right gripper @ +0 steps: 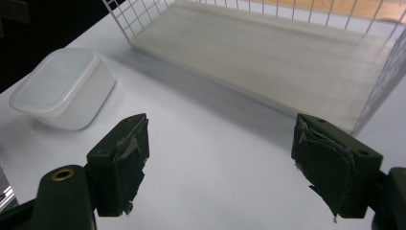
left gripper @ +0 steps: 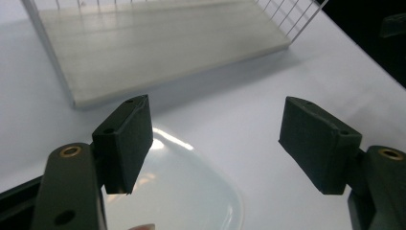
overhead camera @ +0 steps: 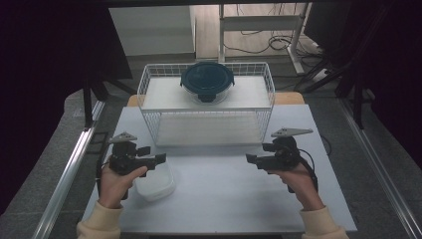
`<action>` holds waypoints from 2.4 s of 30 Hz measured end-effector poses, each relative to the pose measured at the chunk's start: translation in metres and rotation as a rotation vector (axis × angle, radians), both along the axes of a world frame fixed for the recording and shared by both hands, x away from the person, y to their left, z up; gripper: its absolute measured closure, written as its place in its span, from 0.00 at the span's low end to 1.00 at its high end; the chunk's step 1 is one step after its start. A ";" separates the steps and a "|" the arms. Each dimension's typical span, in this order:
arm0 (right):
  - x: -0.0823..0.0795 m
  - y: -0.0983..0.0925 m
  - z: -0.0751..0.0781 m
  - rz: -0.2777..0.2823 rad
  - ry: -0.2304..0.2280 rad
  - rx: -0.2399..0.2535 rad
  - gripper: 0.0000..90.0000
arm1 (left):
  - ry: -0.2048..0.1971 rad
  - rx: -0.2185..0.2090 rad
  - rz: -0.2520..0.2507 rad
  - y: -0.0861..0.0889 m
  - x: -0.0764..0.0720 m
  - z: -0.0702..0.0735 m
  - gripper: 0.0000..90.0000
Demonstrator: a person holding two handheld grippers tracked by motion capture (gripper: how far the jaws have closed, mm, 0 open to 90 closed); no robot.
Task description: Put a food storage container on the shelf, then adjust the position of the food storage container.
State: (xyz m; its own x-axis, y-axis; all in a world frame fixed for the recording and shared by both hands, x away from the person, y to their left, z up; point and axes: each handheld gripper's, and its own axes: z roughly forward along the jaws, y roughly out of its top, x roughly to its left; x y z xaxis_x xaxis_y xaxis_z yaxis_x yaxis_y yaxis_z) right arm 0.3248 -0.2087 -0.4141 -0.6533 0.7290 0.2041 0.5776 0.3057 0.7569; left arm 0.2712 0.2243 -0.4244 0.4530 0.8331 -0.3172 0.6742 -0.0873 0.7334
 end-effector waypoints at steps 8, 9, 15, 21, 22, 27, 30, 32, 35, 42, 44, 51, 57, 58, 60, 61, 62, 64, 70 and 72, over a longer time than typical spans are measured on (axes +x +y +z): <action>-0.011 -0.002 -0.015 0.001 0.027 -0.009 0.23 | 0.014 -0.001 0.001 0.010 -0.014 -0.012 0.29; -0.012 -0.002 -0.016 0.001 0.026 -0.009 0.23 | 0.017 0.005 -0.001 0.010 -0.015 -0.013 0.29; -0.019 0.000 -0.019 0.005 0.014 -0.055 0.23 | 0.022 0.029 0.019 0.011 -0.016 -0.015 0.29; -0.020 0.001 -0.022 0.001 0.009 -0.084 0.23 | 0.034 0.054 0.032 0.011 -0.016 -0.019 0.29; -0.020 0.001 -0.023 0.001 0.009 -0.085 0.24 | 0.033 0.056 0.035 0.011 -0.016 -0.018 0.29; -0.022 0.003 -0.023 0.006 0.005 -0.103 0.24 | 0.022 0.060 0.046 0.012 -0.023 -0.015 0.28; -0.022 0.002 -0.022 -0.004 0.002 -0.107 0.24 | 0.022 0.059 0.053 0.015 -0.026 -0.014 0.28; -0.022 0.002 -0.022 -0.011 0.001 -0.108 0.24 | 0.024 0.056 0.048 0.016 -0.027 -0.014 0.29; -0.021 0.002 -0.024 -0.015 0.003 -0.121 0.24 | 0.029 0.065 0.046 0.020 -0.027 -0.014 0.30; -0.020 0.002 -0.027 -0.016 0.011 -0.139 0.24 | 0.033 0.062 0.061 0.026 -0.030 -0.012 0.32; -0.020 0.002 -0.027 -0.016 0.011 -0.140 0.24 | 0.035 0.059 0.071 0.029 -0.033 -0.011 0.32; -0.021 -0.001 -0.030 -0.033 0.013 -0.150 0.24 | 0.065 0.052 0.128 0.050 -0.040 -0.018 0.37; -0.019 -0.002 -0.032 -0.035 0.014 -0.159 0.24 | 0.102 0.080 0.180 0.064 -0.036 -0.033 0.55; -0.019 -0.002 -0.032 -0.035 0.014 -0.160 0.24 | 0.113 0.088 0.183 0.066 -0.034 -0.036 0.59; -0.020 -0.002 -0.032 -0.036 0.013 -0.160 0.24 | 0.138 0.092 0.190 0.070 -0.032 -0.042 0.67; -0.020 -0.002 -0.032 -0.037 0.013 -0.161 0.24 | 0.149 0.090 0.191 0.072 -0.031 -0.045 0.72; -0.020 -0.002 -0.032 -0.037 0.014 -0.162 0.24 | 0.162 0.086 0.190 0.074 -0.029 -0.049 0.77; -0.020 -0.002 -0.032 -0.040 0.020 -0.164 0.24 | 0.171 0.085 0.195 0.076 -0.028 -0.052 0.83; -0.017 -0.005 -0.036 -0.053 0.025 -0.176 0.24 | 0.240 0.081 0.190 0.080 -0.021 -0.073 0.95; -0.017 -0.006 -0.036 -0.053 0.028 -0.178 0.23 | 0.248 0.078 0.186 0.078 -0.020 -0.075 0.96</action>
State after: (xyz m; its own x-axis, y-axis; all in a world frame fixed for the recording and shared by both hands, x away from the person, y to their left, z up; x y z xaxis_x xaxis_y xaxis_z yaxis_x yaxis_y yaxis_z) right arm 0.3076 -0.2149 -0.4504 -0.6088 0.7887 0.0857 0.6164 0.4021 0.6771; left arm 0.2517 0.3025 -0.4996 0.2078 0.9204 -0.3311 0.8412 0.0046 0.5406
